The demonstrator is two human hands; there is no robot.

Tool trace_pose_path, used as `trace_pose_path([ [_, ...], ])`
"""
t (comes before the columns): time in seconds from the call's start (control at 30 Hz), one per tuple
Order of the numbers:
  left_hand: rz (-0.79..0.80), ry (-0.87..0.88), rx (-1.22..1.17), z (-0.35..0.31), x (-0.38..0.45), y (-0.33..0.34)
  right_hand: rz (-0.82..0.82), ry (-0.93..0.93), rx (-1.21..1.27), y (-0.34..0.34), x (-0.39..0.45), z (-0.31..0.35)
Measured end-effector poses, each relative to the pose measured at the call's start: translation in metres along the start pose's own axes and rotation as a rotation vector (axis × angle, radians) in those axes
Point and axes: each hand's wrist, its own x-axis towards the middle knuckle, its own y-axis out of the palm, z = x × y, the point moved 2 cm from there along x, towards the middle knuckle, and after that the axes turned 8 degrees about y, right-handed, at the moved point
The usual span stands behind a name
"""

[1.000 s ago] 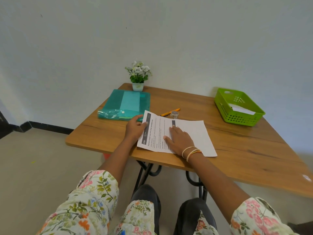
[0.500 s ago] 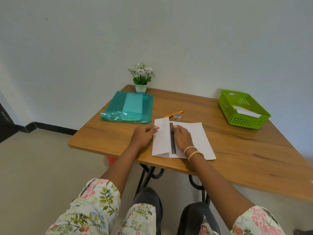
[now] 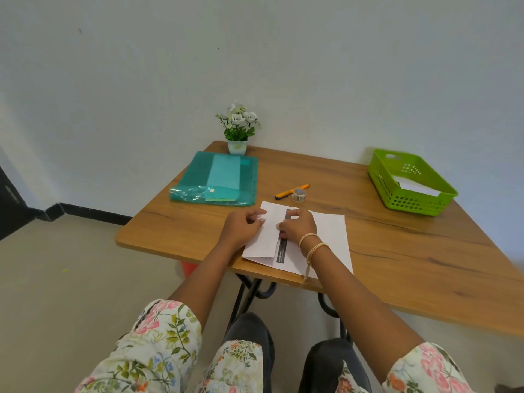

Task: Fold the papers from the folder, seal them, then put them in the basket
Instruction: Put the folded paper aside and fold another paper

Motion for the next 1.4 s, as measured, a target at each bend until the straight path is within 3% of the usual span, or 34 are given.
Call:
trace_pose_path([
  [0.17, -0.123, -0.074, -0.075, 0.0, -0.001, -0.005, 0.12, 0.13, 0.518, -0.004, -0.011, 0.002],
  [0.27, -0.089, -0.085, -0.075, 0.0, 0.001, -0.004, 0.185, 0.176, 0.618, -0.004, -0.016, 0.003],
  [0.37, -0.047, -0.09, -0.129, 0.001, 0.003, -0.003, 0.146, 0.123, 0.523, -0.003, -0.013, 0.002],
  [0.53, -0.093, -0.12, -0.214, 0.006, 0.004, -0.005, -0.081, -0.193, -0.17, -0.004, -0.017, 0.001],
  [0.63, -0.138, -0.127, -0.312, 0.0, 0.002, -0.005, -0.018, -0.309, -0.338, 0.0, -0.03, 0.002],
  [0.73, -0.129, -0.094, -0.432, -0.006, -0.002, -0.004, 0.063, -0.286, -0.307, 0.004, -0.034, 0.007],
  [0.83, -0.028, -0.009, -0.352, -0.004, -0.004, 0.001, 0.17, -0.164, -0.081, 0.005, -0.035, 0.017],
  [0.93, 0.035, -0.005, -0.238, -0.004, -0.005, 0.006, 0.136, -0.081, -0.041, -0.002, -0.031, 0.021],
  [1.03, 0.005, -0.029, -0.215, -0.001, -0.005, 0.006, 0.049, -0.066, -0.082, -0.012, -0.026, 0.019],
  [1.2, -0.029, -0.044, -0.133, -0.003, -0.006, 0.004, 0.054, 0.075, 0.086, -0.015, -0.021, 0.011],
  [1.4, -0.006, -0.046, -0.052, -0.006, -0.004, 0.002, -0.008, -0.134, -0.273, -0.004, -0.028, 0.001],
])
